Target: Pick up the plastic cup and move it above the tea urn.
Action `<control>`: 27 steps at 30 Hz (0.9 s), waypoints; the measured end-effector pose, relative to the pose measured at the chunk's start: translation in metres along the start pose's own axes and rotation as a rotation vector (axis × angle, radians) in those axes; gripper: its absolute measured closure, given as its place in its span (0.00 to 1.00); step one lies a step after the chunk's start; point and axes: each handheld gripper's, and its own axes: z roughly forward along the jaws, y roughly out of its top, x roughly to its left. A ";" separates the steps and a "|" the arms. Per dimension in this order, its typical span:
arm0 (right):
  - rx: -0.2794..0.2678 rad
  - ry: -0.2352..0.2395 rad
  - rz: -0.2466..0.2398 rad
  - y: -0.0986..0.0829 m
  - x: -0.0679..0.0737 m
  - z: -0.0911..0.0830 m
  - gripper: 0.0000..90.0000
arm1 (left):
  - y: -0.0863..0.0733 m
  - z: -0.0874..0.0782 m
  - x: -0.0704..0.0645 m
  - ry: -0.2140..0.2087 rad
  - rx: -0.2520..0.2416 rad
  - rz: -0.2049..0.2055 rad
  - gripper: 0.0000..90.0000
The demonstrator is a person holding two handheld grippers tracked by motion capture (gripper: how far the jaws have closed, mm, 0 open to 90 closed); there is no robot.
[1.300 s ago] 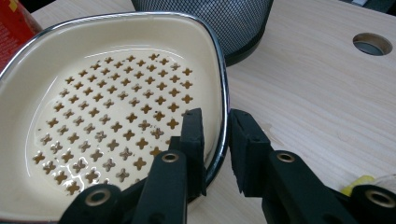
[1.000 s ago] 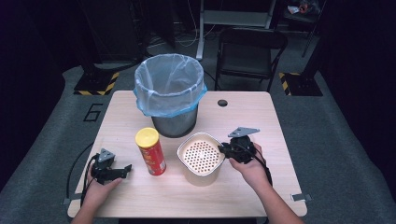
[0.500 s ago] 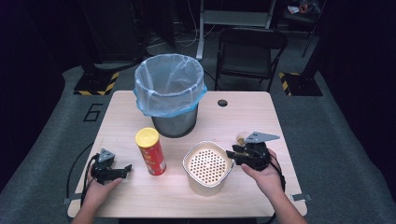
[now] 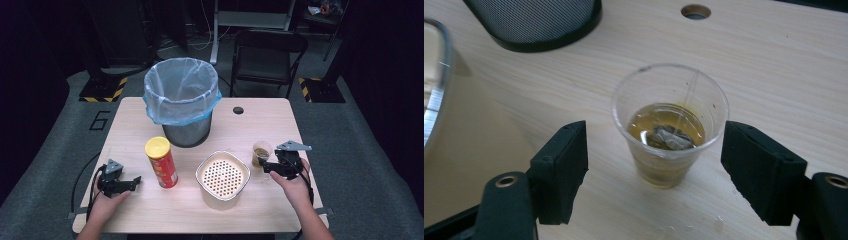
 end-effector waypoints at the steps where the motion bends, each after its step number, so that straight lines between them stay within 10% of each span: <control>1: 0.005 -0.006 -0.002 -0.002 -0.002 0.004 0.28 | 0.000 0.000 0.000 0.000 -0.001 -0.002 0.14; 27: 0.020 -0.074 0.038 -0.006 -0.004 0.065 0.30 | 0.000 0.000 0.000 -0.001 0.001 0.001 0.14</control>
